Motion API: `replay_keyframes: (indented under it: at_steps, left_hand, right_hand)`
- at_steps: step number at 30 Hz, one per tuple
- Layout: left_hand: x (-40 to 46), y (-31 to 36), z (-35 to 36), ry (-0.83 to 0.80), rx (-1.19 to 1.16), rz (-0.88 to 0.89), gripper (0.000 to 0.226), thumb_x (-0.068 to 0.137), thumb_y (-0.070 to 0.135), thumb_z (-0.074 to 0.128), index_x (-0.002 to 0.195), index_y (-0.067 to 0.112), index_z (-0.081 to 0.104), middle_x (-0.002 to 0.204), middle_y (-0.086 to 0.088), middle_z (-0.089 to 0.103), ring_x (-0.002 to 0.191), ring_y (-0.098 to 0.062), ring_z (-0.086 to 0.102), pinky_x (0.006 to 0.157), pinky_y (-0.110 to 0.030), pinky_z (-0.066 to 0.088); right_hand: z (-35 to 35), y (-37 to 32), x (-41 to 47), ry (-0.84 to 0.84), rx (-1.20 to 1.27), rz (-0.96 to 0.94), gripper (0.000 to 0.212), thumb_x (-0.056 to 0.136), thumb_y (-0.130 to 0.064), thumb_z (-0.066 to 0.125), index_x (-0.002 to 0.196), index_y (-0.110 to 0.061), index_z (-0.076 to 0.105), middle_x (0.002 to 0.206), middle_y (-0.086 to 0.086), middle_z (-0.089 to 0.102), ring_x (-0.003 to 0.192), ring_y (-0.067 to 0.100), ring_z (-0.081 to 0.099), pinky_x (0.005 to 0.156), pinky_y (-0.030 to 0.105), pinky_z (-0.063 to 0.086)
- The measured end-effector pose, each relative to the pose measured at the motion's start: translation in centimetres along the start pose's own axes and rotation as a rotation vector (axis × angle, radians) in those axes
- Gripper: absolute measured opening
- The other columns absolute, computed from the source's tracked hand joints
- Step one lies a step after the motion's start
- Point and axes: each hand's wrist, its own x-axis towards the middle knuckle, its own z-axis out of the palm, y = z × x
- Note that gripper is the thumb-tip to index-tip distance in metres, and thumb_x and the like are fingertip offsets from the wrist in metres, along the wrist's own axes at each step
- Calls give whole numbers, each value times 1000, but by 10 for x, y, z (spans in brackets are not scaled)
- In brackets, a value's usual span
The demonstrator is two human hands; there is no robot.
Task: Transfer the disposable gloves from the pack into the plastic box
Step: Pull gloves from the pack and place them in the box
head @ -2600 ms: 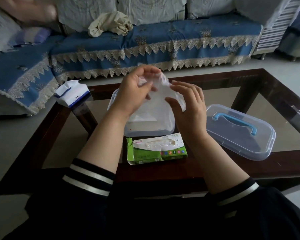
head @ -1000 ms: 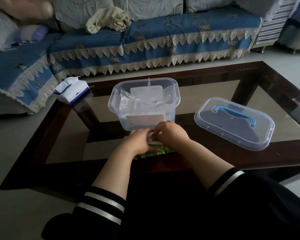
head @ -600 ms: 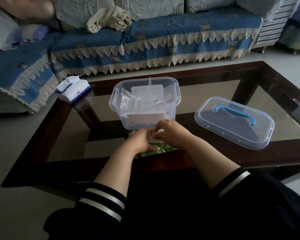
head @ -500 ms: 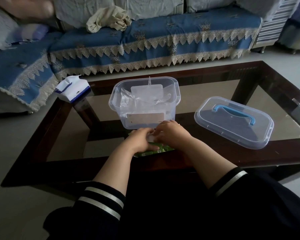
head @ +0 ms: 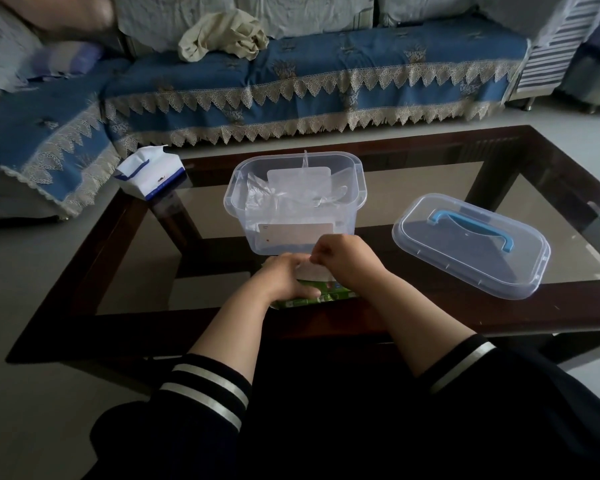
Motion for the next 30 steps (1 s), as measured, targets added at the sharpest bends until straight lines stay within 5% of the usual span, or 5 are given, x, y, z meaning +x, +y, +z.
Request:
replay_keyframes:
  at_steps: [13,17,20,25,30]
  left_hand:
    - [-13,8,-11,23,221,-95,79,81,53,70,147,28,36,152,3,39,140,-23,36,117,-52,17]
    - [-34,18,-36,434,-7,-91,22,101,33,47,112,18,59,112,-1,65,99,-20,62,85,-38,50]
    - [-55,31,-61,765,-347,-26,39,105,41,28,93,20,59,87,8,65,84,-12,63,70,-26,48]
    - [-77,60,-90,528,-711,123,76,97,61,2,105,22,67,103,3,68,103,-14,61,97,-32,42]
    - [-66,69,-106,481,-559,204,54,97,40,54,146,24,36,106,2,64,88,-10,66,75,-25,53]
  right_hand:
    - [-51,-26,-16,591,682,-193,20,86,-9,68,79,-28,68,72,-15,66,70,5,58,72,28,51]
    - [-50,-34,-21,593,670,-194,16,87,-12,68,85,-28,69,80,-10,69,77,10,63,79,35,55]
    - [-50,-42,-26,597,647,-189,9,87,-14,68,91,-22,72,80,-10,69,75,3,62,73,24,54]
    - [-48,-47,-32,621,569,-162,9,86,-18,70,93,-22,74,84,-11,71,82,9,67,81,33,55]
    - [-49,-43,-35,706,388,-174,12,86,-22,69,95,-16,75,91,-4,72,86,14,66,81,41,53]
